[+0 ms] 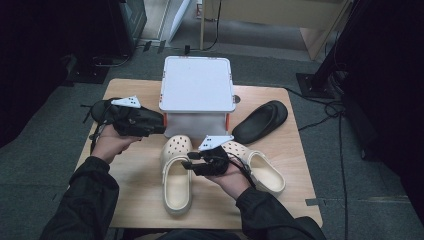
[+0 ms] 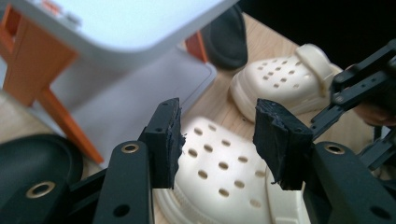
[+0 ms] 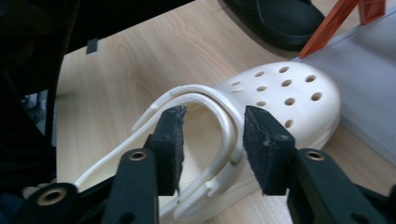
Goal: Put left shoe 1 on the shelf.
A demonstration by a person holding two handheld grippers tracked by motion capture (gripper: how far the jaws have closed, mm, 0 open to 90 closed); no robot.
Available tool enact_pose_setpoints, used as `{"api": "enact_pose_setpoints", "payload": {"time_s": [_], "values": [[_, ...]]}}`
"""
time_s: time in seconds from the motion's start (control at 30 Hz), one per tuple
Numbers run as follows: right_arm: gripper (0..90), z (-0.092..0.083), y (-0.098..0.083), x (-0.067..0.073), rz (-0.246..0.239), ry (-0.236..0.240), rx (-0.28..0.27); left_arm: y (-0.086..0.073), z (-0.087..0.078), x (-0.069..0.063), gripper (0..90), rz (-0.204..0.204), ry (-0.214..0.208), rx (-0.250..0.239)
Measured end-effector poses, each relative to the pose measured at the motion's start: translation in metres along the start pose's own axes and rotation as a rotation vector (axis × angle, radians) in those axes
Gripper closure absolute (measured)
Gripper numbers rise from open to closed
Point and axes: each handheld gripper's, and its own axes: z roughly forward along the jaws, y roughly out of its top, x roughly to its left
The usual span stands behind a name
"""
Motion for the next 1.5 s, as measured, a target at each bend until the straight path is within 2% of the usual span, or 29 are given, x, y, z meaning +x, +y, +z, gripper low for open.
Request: {"api": "enact_pose_setpoints", "payload": {"time_s": [0.03, 0.07, 0.13, 0.17, 0.23, 0.37, 0.4, 0.47, 0.57, 0.67, 0.77, 0.9, 1.07, 1.13, 1.17, 1.2, 1.27, 1.37, 1.5], "values": [[57.3, 0.000, 0.000, 0.000, 0.000, 0.000, 0.000, 0.000, 0.000, 0.000, 51.8, 0.000, 0.000, 0.000], [52.2, 0.003, 0.000, -0.001, 0.002, -0.013, 0.010, 0.006, 0.000, 0.001, 51.8, 0.009, -0.003, -0.007], [51.0, 0.005, 0.000, -0.002, 0.015, -0.009, 0.014, 0.008, 0.000, 0.002, 51.8, 0.005, -0.005, -0.012], [49.3, 0.013, -0.002, -0.003, 0.036, -0.005, 0.032, 0.013, 0.000, 0.003, 51.6, 0.008, -0.002, -0.011], [49.0, 0.018, -0.004, -0.004, 0.028, -0.032, 0.050, 0.017, 0.000, 0.003, 50.9, 0.016, -0.013, -0.016], [47.9, 0.026, -0.006, -0.007, 0.041, -0.036, 0.071, 0.026, -0.001, 0.007, 50.7, 0.014, -0.018, -0.034], [47.8, 0.029, -0.006, -0.007, 0.022, -0.055, 0.073, 0.029, -0.001, 0.009, 50.7, 0.015, -0.008, -0.034], [46.4, 0.033, -0.006, -0.007, 0.018, -0.072, 0.067, 0.037, 0.001, 0.015, 50.5, 0.006, 0.004, -0.040], [45.4, 0.036, -0.008, -0.013, 0.054, -0.085, 0.060, 0.045, 0.004, 0.020, 50.3, -0.001, 0.006, -0.045], [42.1, 0.039, -0.011, -0.019, 0.086, -0.073, 0.046, 0.048, 0.009, 0.023, 49.7, 0.007, 0.019, -0.036], [40.7, 0.040, -0.012, -0.019, 0.078, -0.079, 0.036, 0.051, 0.016, 0.029, 49.5, 0.000, 0.032, -0.023], [40.5, 0.041, -0.013, -0.016, 0.060, -0.099, 0.040, 0.052, 0.020, 0.030, 49.2, 0.011, 0.030, -0.026], [49.3, 0.039, -0.014, -0.015, 0.074, -0.116, 0.027, 0.051, 0.020, 0.032, 48.5, 0.006, 0.027, -0.042], [56.9, 0.036, -0.014, -0.013, 0.048, -0.142, 0.022, 0.050, 0.019, 0.032, 48.4, 0.006, 0.031, -0.047], [56.9, 0.036, -0.014, -0.013, 0.048, -0.142, 0.022, 0.050, 0.019, 0.032, 48.4, 0.006, 0.031, -0.047], [63.1, 0.034, -0.014, -0.013, 0.035, -0.163, 0.018, 0.049, 0.018, 0.033, 48.5, 0.004, 0.031, -0.052], [64.7, 0.033, -0.015, -0.013, 0.035, -0.165, 0.016, 0.048, 0.018, 0.034, 48.5, -0.003, 0.034, -0.056], [70.4, 0.030, -0.014, -0.015, 0.069, -0.176, 0.002, 0.048, 0.018, 0.034, 48.8, -0.005, 0.035, -0.061], [74.2, 0.029, -0.012, -0.014, 0.055, -0.205, 0.003, 0.048, 0.018, 0.034, 48.9, -0.004, 0.035, -0.063]]}}
